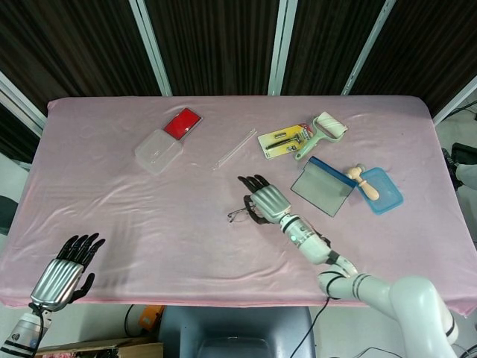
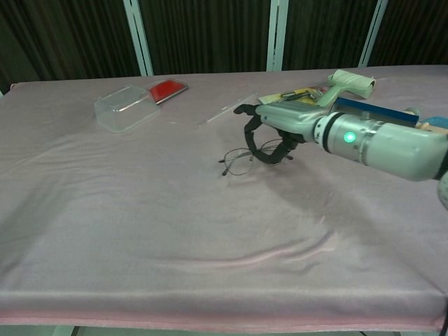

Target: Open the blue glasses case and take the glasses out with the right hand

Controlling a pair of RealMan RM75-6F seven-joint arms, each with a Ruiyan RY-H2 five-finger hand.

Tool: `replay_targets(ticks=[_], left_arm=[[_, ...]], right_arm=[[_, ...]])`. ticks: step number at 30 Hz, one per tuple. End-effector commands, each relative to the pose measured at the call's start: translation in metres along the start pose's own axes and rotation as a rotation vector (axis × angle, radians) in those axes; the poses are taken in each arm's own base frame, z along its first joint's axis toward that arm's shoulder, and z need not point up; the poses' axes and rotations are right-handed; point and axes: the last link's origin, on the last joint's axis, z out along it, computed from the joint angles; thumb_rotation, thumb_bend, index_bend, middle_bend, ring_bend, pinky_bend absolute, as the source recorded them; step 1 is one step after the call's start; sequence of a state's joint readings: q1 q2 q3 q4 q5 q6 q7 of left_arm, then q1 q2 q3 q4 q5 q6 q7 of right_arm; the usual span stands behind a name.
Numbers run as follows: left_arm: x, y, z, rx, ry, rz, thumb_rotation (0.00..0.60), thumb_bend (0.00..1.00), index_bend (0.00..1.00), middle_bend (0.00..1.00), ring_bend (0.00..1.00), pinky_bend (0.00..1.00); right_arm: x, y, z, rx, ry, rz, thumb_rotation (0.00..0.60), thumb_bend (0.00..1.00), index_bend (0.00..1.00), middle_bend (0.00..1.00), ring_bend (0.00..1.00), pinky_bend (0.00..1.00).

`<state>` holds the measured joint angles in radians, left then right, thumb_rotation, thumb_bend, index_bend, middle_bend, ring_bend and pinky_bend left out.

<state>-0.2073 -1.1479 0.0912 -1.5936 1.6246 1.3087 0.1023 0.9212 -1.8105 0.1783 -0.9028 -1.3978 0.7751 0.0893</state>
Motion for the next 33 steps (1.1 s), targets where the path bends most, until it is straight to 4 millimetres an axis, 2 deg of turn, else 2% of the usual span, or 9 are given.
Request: replay_targets(ticks=[1,7,13,16,21,24,26,29,33], left_arm=[[0.001,-0.001,-0.001,-0.001,0.001,-0.002,0.6,0.5,0.0,0.0,0.0,0.04],[0.001,-0.002,-0.002,-0.006,-0.002,-0.006,0.6,0.5,0.0,0.0,0.0,0.04],[0.0,-0.001,-0.003,-0.01,-0.003,-0.004,0.6,0.5,0.0,0.0,0.0,0.04],[-0.001,0.0,-0.003,-0.013,-0.007,0.0,0.6,0.5,0.0,0.0,0.0,0.04],[-0.001,0.0,-0.002,-0.01,-0.01,0.003,0.6,0.5,0.0,0.0,0.0,0.04],[0.0,0.0,-0.002,-0.006,-0.003,0.0,0.6,0.5,0.0,0.0,0.0,0.04],[0.001,-0.001,-0.003,-0.003,0.004,-0.003,0.6,0.5,0.0,0.0,0.0,0.04],[0.002,-0.001,-0.003,0.004,0.015,-0.004,0.6,0.5,0.0,0.0,0.0,0.04],[0.007,-0.003,-0.003,0.031,0.075,0.0,0.6,0.47,0.0,0.0,0.0,0.04]], right_arm=[[-0.009,-0.047,0.031,-0.005,-0.03,0.025,0.6,0.6,0.69,0.0,0.0,0.0],[-0.024,-0.06,0.043,-0.068,-0.034,-0.028,0.6,0.6,0.6,0.0,0.0,0.0],[-0.021,-0.05,0.04,-0.105,-0.038,-0.025,0.6,0.6,0.32,0.0,0.0,0.0],[-0.014,-0.041,0.034,-0.108,-0.017,-0.035,0.6,0.6,0.2,0.0,0.0,0.0],[0.011,-0.02,0.004,-0.083,0.042,-0.035,0.6,0.58,0.14,0.0,0.0,0.0],[0.03,0.004,-0.042,-0.074,0.108,-0.078,0.6,0.55,0.11,0.0,0.0,0.0],[0.038,0.026,-0.089,-0.102,0.117,-0.12,0.6,0.49,0.09,0.0,0.0,0.0],[0.046,0.054,-0.167,-0.203,0.122,-0.175,0.6,0.43,0.05,0.0,0.0,0.0],[0.039,0.084,-0.278,-0.416,0.161,-0.222,0.6,0.43,0.01,0.0,0.0,0.0]])
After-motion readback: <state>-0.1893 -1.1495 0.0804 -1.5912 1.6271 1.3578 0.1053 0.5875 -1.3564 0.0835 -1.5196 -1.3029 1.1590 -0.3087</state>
